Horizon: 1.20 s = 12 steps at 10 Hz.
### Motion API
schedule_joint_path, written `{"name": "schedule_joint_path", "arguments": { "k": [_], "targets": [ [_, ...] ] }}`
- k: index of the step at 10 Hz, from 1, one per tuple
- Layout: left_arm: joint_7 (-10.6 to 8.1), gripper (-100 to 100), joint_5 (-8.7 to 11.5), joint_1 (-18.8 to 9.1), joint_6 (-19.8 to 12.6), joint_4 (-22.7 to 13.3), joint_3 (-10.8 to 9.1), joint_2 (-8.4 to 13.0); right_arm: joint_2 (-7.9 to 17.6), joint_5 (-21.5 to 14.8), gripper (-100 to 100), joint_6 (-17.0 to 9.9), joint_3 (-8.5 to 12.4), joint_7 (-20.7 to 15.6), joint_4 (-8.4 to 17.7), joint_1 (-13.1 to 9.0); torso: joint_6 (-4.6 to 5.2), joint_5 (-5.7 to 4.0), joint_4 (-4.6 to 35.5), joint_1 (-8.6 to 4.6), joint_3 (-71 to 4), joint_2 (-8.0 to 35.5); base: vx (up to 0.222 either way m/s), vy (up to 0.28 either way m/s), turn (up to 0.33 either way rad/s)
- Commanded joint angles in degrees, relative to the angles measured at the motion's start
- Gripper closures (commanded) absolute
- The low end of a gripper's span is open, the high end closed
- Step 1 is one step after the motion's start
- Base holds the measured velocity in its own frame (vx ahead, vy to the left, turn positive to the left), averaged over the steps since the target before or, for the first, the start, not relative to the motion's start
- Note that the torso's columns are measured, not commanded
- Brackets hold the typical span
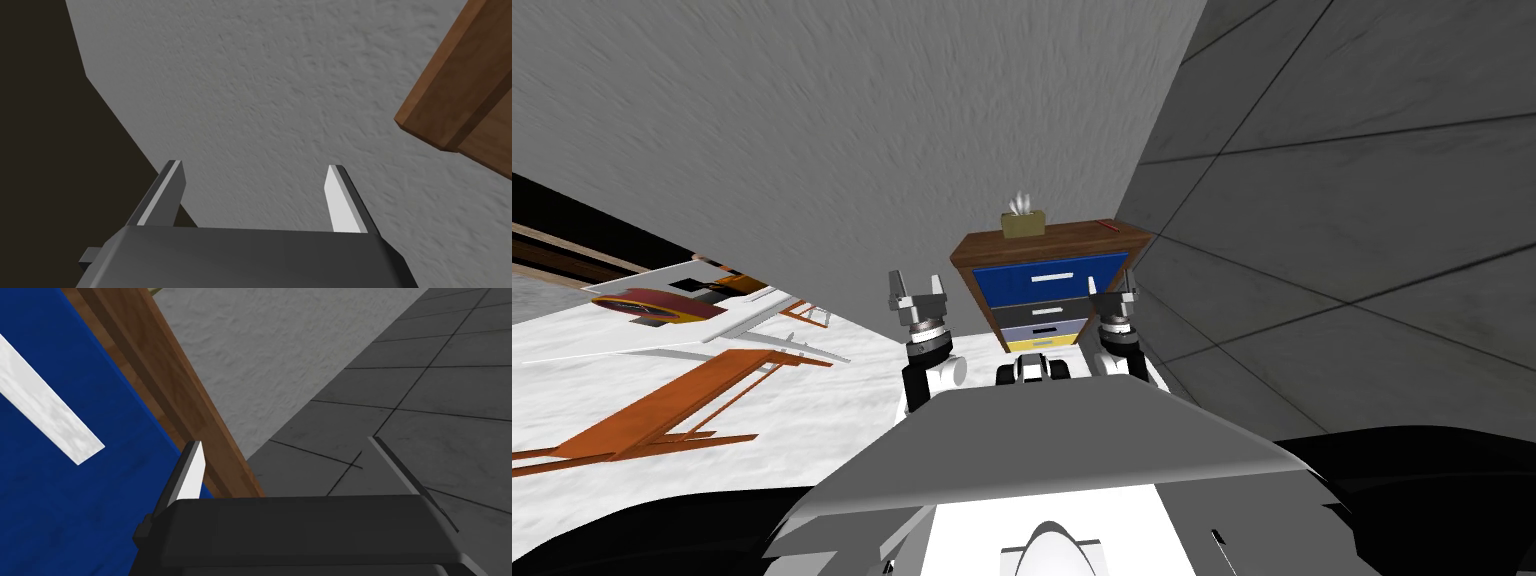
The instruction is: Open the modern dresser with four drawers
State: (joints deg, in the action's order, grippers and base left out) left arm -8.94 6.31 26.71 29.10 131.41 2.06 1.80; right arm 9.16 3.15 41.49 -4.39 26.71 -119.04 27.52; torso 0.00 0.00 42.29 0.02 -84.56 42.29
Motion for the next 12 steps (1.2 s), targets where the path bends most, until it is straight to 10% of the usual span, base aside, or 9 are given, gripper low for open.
{"name": "schedule_joint_path", "arguments": {
  "k": [1,12],
  "targets": [
    [0.0,0,0.0,0.0,0.0,0.0,0.0,0.0,0.35,1.78,-100,1.52,-1.39,4.53,2.47,-0.31,0.01,0.0,0.0,-0.01,0.0,0.0,0.012,0.019,0.05],
    [0.0,0,0.0,0.0,0.0,0.0,0.0,0.0,0.67,7.8,-100,5.98,-5.12,21.55,10.32,-1.28,0.01,0.0,0.01,-0.03,0.01,0.02,0.008,0.017,0.034]
  ]
}}
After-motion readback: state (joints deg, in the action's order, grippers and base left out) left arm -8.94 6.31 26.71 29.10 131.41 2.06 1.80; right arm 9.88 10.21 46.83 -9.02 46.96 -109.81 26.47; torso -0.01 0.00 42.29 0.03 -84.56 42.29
